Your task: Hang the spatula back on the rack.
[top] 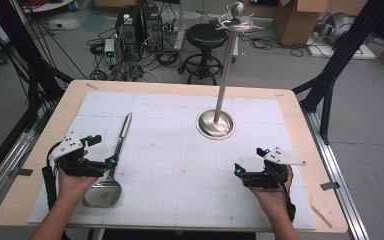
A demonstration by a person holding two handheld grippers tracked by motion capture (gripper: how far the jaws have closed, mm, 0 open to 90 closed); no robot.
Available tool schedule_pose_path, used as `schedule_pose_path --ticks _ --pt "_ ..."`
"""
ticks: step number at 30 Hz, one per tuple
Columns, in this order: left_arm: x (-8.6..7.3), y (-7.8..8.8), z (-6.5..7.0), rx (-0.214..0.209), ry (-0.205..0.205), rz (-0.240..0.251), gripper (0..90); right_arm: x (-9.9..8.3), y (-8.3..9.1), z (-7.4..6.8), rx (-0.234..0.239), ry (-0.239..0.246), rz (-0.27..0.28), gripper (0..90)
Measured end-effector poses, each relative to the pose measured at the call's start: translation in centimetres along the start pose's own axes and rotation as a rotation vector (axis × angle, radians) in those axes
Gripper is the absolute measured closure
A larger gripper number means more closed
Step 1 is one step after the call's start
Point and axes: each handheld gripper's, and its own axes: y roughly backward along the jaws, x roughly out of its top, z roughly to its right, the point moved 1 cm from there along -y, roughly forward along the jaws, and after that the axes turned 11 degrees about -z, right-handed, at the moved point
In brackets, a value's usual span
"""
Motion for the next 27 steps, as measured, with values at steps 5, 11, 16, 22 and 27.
schedule_pose_path --ticks 5,11,16,22,27 --pt "0.7 0.3 0.1 -0.008 0.031 0.002 1.7 0.0 -0.1 -0.1 0.002 0.015 -0.003 0.4" --pt "3.3 -0.3 -0.2 -0.009 0.101 0.005 1.7 -0.3 -0.1 0.0 -0.007 0.03 -0.029 0.4" --pt "6.7 -1.7 -0.6 0.061 0.094 -0.033 1.7 -0.4 -0.1 0.5 -0.003 0.008 -0.032 0.4" --pt "8.7 -2.9 -0.8 0.128 0.092 -0.1 1.7 -0.4 -0.3 0.2 0.009 0.02 -0.051 0.4" --pt "9.8 -4.0 -1.5 0.152 0.109 -0.148 1.6 -0.4 -0.4 0.3 0.001 0.03 -0.053 0.5"
